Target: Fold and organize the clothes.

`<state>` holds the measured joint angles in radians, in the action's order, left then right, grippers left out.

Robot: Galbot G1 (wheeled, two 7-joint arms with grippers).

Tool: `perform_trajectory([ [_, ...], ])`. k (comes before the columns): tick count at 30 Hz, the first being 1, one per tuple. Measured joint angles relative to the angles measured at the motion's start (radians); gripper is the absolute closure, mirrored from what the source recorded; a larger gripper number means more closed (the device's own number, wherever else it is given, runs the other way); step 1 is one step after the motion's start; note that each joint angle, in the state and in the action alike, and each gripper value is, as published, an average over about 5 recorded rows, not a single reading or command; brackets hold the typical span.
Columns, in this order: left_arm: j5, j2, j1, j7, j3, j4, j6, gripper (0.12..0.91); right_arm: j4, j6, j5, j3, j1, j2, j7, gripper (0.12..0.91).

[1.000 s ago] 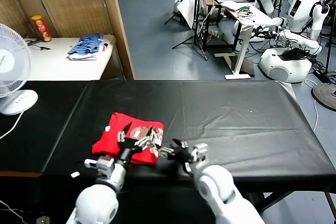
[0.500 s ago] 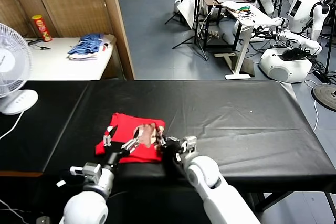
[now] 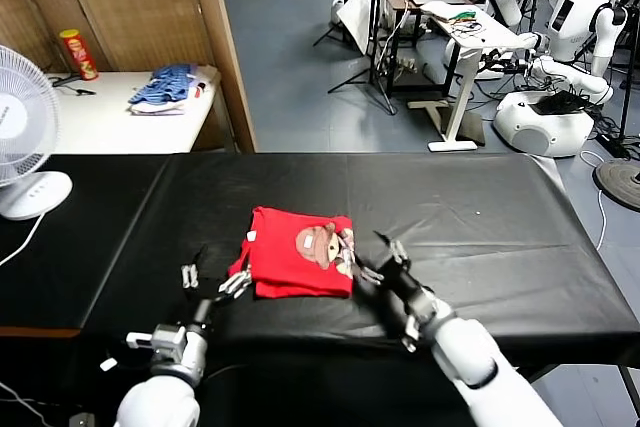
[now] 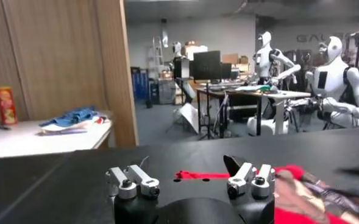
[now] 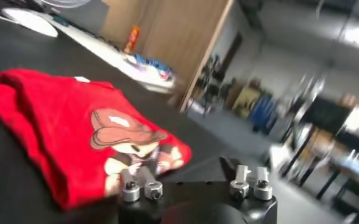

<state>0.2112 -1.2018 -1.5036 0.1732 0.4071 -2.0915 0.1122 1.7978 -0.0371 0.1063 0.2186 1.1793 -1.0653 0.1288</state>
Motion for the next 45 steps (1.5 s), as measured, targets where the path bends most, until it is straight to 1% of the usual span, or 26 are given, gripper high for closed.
perform_trajectory([
  [2,-0.001,0.001,-0.012,-0.008,0.002,0.005,-0.009,0.232,0.034,-0.033,0.018,0.034,0.049,0.009,-0.017,0.24],
  [3,0.0,0.002,-0.018,-0.009,0.003,0.005,-0.009,0.232,0.054,-0.044,0.019,0.052,0.075,0.011,-0.028,0.234],
  [4,0.003,0.004,-0.026,-0.003,0.003,0.002,-0.007,0.232,0.075,-0.05,0.014,0.071,0.104,0.011,-0.041,0.231],
  [6,0.011,0.011,-0.042,0.019,0.003,-0.007,0.003,0.232,0.118,-0.051,-0.012,0.108,0.17,0.007,-0.074,0.228],
  [9,0.028,0.027,-0.073,0.051,0.006,-0.034,0.015,0.232,0.186,-0.021,-0.079,0.158,0.282,-0.007,-0.136,0.227],
  [14,0.047,0.053,-0.152,0.073,0.026,-0.085,0.013,0.232,0.292,0.044,-0.208,0.215,0.457,-0.037,-0.241,0.227],
  [16,0.059,0.058,-0.189,0.071,0.038,-0.099,0.011,0.232,0.332,0.053,-0.24,0.231,0.521,-0.05,-0.28,0.227],
  [19,0.085,0.065,-0.244,0.051,0.058,-0.116,0.013,0.232,0.39,0.062,-0.261,0.253,0.615,-0.07,-0.34,0.227],
  [21,0.105,0.068,-0.28,0.041,0.073,-0.128,0.027,0.232,0.429,0.076,-0.272,0.264,0.671,-0.083,-0.376,0.227],
  [25,0.138,0.073,-0.343,0.041,0.099,-0.155,0.078,0.232,0.506,0.115,-0.283,0.265,0.77,-0.104,-0.428,0.227],
  [27,0.148,0.076,-0.365,0.042,0.106,-0.168,0.097,0.232,0.54,0.133,-0.285,0.26,0.811,-0.111,-0.446,0.227],
  [30,0.153,0.077,-0.378,0.049,0.109,-0.179,0.105,0.232,0.57,0.143,-0.28,0.248,0.852,-0.117,-0.459,0.227],
  [35,0.156,0.073,-0.38,0.072,0.105,-0.185,0.108,0.232,0.586,0.147,-0.267,0.227,0.872,-0.12,-0.462,0.227],
  [45,0.173,0.082,-0.423,0.072,0.129,-0.219,0.129,0.232,0.602,0.163,-0.269,0.224,0.883,-0.112,-0.467,0.227],
])
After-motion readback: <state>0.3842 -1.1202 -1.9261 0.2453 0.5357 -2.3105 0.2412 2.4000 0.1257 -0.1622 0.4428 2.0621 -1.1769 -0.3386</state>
